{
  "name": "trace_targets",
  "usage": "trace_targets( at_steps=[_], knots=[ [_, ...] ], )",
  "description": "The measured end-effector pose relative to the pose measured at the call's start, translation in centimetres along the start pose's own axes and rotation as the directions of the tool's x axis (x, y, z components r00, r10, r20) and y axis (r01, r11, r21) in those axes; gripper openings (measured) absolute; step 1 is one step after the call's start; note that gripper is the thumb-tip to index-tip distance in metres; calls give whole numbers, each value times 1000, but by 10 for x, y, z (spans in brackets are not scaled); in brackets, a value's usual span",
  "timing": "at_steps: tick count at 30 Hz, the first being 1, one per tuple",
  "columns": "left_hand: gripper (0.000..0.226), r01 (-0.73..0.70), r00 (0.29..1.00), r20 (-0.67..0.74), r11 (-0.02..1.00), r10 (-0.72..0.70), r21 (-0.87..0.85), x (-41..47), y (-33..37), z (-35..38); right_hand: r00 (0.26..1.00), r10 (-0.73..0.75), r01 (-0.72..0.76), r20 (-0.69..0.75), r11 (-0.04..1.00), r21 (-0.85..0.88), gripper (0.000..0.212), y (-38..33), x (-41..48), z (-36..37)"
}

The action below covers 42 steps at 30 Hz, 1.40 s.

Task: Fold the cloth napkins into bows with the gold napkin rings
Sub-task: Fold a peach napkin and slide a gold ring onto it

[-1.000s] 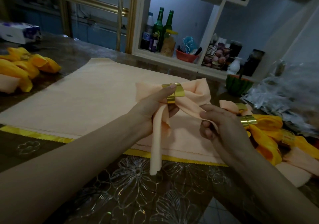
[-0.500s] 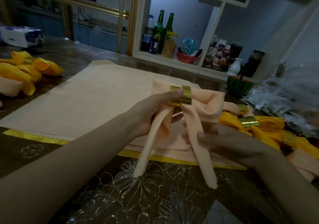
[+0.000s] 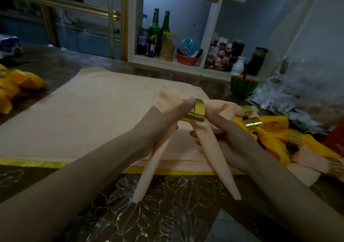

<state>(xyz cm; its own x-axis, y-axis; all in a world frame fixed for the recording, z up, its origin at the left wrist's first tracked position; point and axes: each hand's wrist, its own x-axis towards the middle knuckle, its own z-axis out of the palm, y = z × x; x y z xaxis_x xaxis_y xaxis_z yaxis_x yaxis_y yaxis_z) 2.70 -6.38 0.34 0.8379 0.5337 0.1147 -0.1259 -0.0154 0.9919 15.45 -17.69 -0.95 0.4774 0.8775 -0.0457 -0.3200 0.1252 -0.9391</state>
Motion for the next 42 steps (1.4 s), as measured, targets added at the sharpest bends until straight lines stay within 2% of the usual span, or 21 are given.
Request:
trace_targets(
  at_steps=[2, 5, 6, 7, 9, 12, 16, 21, 25, 27, 29, 30, 32, 34, 36, 38, 40, 42],
  knots=[
    [43, 40, 997, -65, 998, -43, -47, -3, 3, 1, 999, -16, 14, 36, 998, 56, 82, 1, -3, 6],
    [33, 15, 990, -142, 998, -23, -53, 0, 1, 2, 998, -63, 63, -3, 995, -72, 118, 11, -5, 8],
    [31, -13, 988, -151, 999, 7, -38, 0, 0, 1, 997, -68, 66, -24, 992, -106, 123, 12, -4, 9],
    [30, -28, 986, -163, 999, 23, -30, 1, -1, 1, 998, -64, 61, -23, 992, -107, 115, 11, -4, 12],
    [27, -73, 981, -179, 997, 70, -13, 1, -4, 2, 994, -107, 105, -20, 990, -91, 86, 11, -9, 18],
    [27, -157, 967, -187, 983, 173, 98, 0, -11, 6, 989, -88, 86, -116, 996, -19, 50, 10, -13, 19],
    [25, -221, 956, -169, 968, 239, 121, -4, -11, 9, 988, -34, 38, -149, 999, 26, 40, 6, -12, 21],
    [31, -216, 950, -197, 967, 241, 137, -4, -11, 7, 994, -45, 50, -104, 998, 46, 19, -1, -10, 19],
    [22, -262, 947, -150, 953, 284, 150, -2, -12, 6, 998, -52, 51, -45, 999, -6, 33, -1, -10, 17],
    [19, -288, 940, -141, 944, 311, 160, -3, -13, 5, 998, -59, 58, -37, 998, -40, 32, -1, -10, 16],
    [19, -263, 949, -153, 959, 277, 107, -6, -11, 3, 997, -70, 68, -36, 996, -52, 31, -2, -10, 17],
    [23, -204, 963, -167, 976, 213, 69, -5, -9, 5, 996, -76, 73, -44, 996, -53, 33, -2, -10, 17],
    [37, 42, 978, -203, 999, -45, -20, 0, -6, 9, 994, -89, 86, -61, 996, -39, 41, -2, -10, 17],
    [44, 257, 944, -165, 951, -285, -173, 3, 1, 12, 992, -94, 95, -80, 995, 8, 41, -1, -10, 18],
    [54, 319, 938, -50, 908, -344, -271, 1, 1, 14, 989, -96, 104, -111, 992, 67, 31, 0, -10, 18],
    [55, 267, 962, -1, 943, -272, -198, -2, -7, 15, 983, -94, 116, -160, 985, 131, 28, 2, -9, 18],
    [27, 96, 994, -37, 994, -98, -59, -6, -14, 19, 975, -91, 126, -205, 978, 168, 29, 4, -7, 16],
    [7, -32, 999, 14, 997, 31, 74, -11, -15, 25, 975, -84, 113, -207, 985, 129, 35, 5, -8, 16]
  ],
)
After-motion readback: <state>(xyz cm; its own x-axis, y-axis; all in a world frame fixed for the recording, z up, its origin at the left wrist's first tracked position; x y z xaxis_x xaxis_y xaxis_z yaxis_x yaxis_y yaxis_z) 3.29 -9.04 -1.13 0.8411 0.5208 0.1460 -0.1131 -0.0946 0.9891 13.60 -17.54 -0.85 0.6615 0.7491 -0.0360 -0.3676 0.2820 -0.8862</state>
